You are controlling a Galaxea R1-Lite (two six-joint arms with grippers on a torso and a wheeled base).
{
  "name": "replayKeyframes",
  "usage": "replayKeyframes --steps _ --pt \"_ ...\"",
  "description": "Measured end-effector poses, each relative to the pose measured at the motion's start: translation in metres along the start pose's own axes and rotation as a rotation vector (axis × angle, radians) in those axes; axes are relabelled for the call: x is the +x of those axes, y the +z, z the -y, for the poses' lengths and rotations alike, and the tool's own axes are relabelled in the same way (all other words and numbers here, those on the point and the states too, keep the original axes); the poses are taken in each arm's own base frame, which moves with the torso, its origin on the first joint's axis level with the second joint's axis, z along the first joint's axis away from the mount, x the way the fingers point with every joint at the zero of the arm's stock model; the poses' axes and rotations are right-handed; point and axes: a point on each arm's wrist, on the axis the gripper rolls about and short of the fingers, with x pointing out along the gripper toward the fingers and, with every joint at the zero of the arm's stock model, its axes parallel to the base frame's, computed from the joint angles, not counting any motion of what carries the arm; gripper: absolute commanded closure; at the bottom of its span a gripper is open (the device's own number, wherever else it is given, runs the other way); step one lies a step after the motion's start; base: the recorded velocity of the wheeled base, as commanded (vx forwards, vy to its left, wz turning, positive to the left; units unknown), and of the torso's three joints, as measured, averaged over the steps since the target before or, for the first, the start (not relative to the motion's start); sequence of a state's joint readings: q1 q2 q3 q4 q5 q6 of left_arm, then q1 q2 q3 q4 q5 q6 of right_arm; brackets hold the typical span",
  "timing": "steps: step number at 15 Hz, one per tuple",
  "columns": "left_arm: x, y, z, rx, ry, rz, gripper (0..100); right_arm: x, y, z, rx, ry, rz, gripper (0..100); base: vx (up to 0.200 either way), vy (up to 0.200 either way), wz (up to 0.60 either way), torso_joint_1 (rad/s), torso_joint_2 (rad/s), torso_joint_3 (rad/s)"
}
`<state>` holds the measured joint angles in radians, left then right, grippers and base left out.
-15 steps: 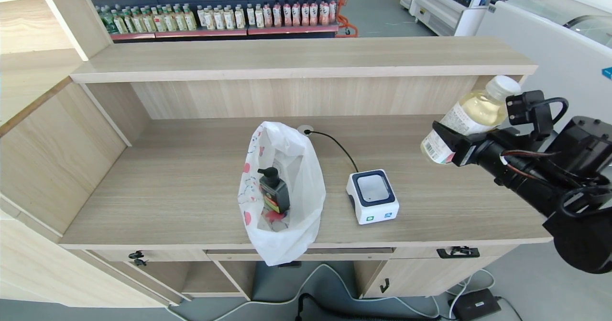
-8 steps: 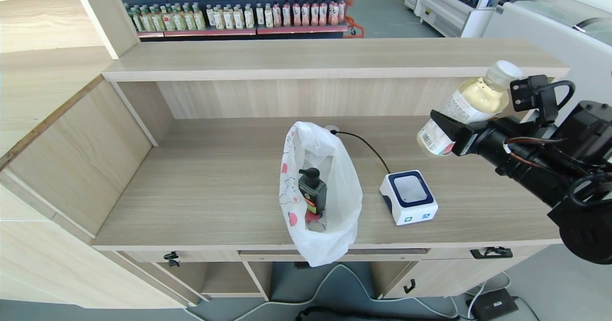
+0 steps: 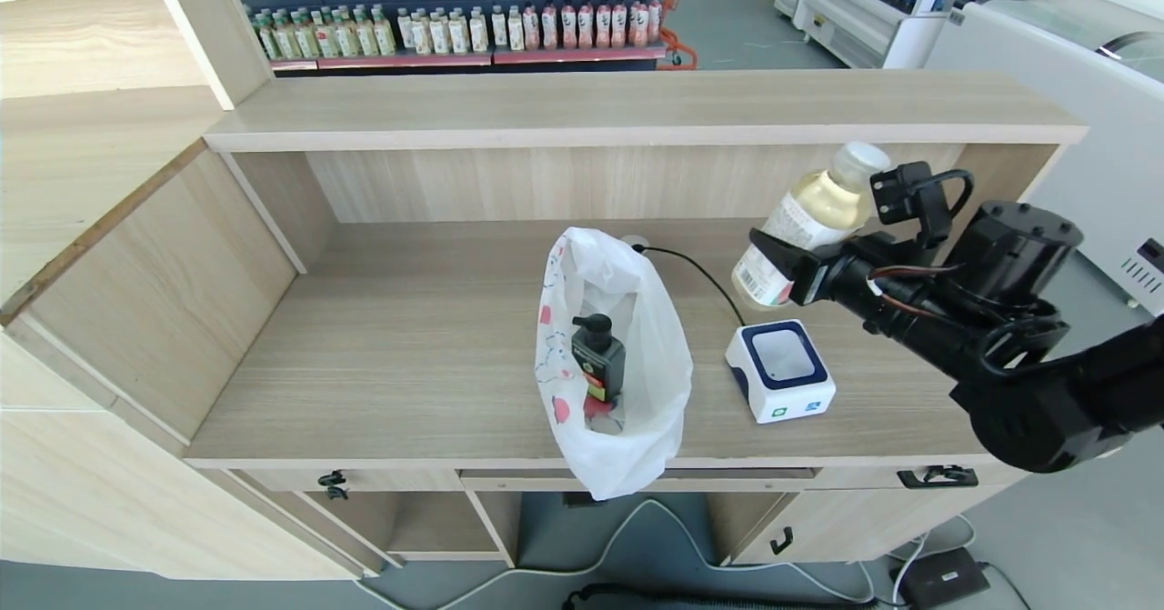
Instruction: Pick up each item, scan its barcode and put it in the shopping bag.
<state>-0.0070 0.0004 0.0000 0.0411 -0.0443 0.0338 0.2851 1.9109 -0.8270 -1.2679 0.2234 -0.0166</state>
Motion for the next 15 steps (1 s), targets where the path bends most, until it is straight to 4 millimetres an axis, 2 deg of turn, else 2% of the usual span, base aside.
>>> replayKeyframes --steps 1,5,15 --pt "0.0 0.0 0.0 0.003 -0.001 0.0 0 0.005 -0.008 -0.008 0.008 0.029 -0.019 100 0.0 0.2 0.0 -0.012 0.0 0.002" --pt "0.0 0.0 0.0 0.002 0.0 0.0 0 0.013 -0.031 -0.026 -0.015 0.083 -0.069 100 0.0 0.0 0.0 0.0 0.0 0.0" --pt "0.0 0.0 0.0 -0.003 0.001 0.0 0 0.038 -0.066 -0.024 -0.029 0.13 -0.07 100 0.0 0.0 0.0 0.0 0.0 0.0"
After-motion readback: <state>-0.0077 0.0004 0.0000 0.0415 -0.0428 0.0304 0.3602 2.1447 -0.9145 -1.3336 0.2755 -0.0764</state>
